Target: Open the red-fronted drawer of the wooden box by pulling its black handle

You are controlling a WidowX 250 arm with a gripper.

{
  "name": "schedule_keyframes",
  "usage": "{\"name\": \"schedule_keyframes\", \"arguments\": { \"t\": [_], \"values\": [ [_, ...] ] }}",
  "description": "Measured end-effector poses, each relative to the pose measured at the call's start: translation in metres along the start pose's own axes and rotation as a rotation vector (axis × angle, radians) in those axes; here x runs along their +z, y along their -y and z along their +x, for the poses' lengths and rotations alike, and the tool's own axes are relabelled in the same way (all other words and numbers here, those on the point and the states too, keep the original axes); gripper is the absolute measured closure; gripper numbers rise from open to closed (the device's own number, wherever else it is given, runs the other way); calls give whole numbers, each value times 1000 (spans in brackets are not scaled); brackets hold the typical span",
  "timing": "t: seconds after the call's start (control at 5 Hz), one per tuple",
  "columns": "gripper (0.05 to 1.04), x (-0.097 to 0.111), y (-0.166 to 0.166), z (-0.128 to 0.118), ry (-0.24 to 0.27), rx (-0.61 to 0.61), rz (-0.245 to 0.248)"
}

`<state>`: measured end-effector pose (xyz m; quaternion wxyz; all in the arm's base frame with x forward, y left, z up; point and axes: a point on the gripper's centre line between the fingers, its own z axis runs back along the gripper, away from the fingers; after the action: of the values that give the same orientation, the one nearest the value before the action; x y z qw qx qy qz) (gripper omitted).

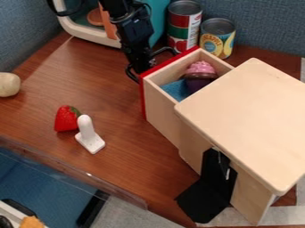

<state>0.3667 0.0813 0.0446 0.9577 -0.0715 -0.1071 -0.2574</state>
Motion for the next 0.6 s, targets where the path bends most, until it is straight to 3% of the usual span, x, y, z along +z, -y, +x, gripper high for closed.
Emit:
{"name": "schedule_keyframes", "arguments": {
  "t": [0.6],
  "values": [
    [922,-1,-8,-3,-12,-3,5]
  ]
}}
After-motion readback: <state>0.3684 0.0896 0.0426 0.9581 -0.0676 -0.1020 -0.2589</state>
